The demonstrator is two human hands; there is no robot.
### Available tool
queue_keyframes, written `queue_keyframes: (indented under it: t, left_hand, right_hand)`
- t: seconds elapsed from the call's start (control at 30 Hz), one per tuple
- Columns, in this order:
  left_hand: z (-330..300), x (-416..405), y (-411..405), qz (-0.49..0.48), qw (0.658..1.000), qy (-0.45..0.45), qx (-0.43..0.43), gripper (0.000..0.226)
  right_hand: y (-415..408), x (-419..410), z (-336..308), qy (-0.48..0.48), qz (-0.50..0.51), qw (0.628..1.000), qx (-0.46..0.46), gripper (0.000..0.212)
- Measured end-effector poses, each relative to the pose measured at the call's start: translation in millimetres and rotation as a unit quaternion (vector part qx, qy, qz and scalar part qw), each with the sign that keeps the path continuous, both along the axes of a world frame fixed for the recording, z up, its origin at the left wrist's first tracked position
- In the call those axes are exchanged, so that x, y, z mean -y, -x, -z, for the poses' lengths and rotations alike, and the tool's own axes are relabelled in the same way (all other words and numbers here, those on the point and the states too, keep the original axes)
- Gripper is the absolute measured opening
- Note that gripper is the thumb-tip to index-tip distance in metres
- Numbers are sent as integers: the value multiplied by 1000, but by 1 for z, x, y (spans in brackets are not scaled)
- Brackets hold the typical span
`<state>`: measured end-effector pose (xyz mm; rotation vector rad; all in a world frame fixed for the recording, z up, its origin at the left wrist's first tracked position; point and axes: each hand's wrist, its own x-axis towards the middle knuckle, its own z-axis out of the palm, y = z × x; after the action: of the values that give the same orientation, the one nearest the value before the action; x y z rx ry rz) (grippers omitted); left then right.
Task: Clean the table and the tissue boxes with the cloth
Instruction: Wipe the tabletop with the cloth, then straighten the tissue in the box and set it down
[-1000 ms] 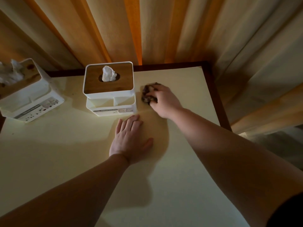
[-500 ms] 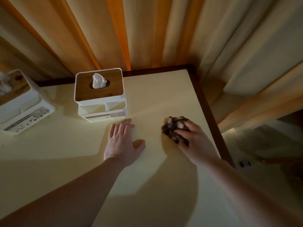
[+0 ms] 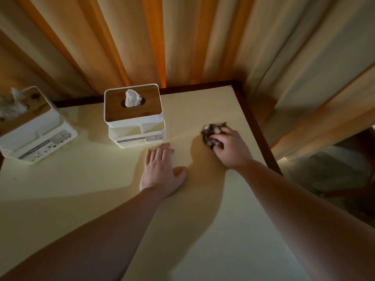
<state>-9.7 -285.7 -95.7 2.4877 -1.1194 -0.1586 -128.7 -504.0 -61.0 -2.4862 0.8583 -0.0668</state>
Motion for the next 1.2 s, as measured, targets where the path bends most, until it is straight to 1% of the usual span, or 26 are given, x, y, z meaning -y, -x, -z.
queue_keyframes:
  t: [0.07, 0.17, 0.27, 0.37, 0.47, 0.53, 0.57, 0.63, 0.73, 0.8, 0.87, 0.93, 0.97, 1.03, 1.07, 1.1, 1.2]
  left_hand:
    - [-3, -3, 1, -4, 999, 25, -42, 65]
    - [-11, -9, 1, -1, 994, 48, -103, 63]
    - [-22, -17, -2, 6, 988, 47, -146, 60]
    - [-28, -32, -7, 10, 987, 36, -155, 53]
    - [-28, -51, -14, -10, 987, 68, -144, 30]
    - [-30, -61, -22, -49, 986, 99, -125, 18]
    - [-33, -66, -27, -79, 984, 111, -119, 16]
    - [-42, -74, -38, -150, 970, 138, -130, 22]
    - [-56, -81, -56, -237, 943, 169, -159, 44]
    - [-61, -82, -72, -250, 935, 177, -179, 63]
    - [-64, -83, -89, -243, 936, 163, -197, 91]
    - [-68, -79, -105, -223, 942, 137, -210, 112]
    - [-70, -76, -112, -208, 945, 131, -215, 117]
    - [-73, -70, -121, -177, 951, 133, -217, 118]
    - [-74, -66, -125, -168, 953, 135, -215, 116]
    - [-75, -62, -127, -164, 953, 139, -212, 115]
    - [-73, -51, -131, -167, 951, 152, -211, 113]
  right_hand:
    - [9, -26, -5, -24, -26, 999, -13, 40]
    - [30, -62, -10, -53, -34, 998, -9, 39]
    - [49, -89, -12, -36, -46, 998, -24, 39]
    - [62, -104, -18, -35, -57, 996, -50, 39]
    - [60, -111, -28, -13, -52, 997, -63, 34]
    - [47, -113, -37, 16, -11, 999, -30, 41]
    - [37, -114, -42, 23, 7, 1000, -1, 46]
    - [10, -116, -50, 22, 15, 999, 44, 56]
    - [-39, -118, -60, 3, 8, 998, 59, 74]
    - [-70, -119, -66, -5, 7, 999, 49, 92]
    - [-95, -118, -69, -24, -1, 999, 35, 107]
    - [-114, -114, -66, -42, -10, 999, 24, 116]
    - [-121, -112, -64, -48, -12, 999, 18, 119]
    - [-129, -109, -58, -60, -10, 998, 11, 120]
    - [-131, -108, -55, -73, -6, 997, 13, 116]
    - [-132, -107, -53, -88, -1, 996, 19, 109]
    - [-133, -104, -47, -120, 8, 990, 68, 79]
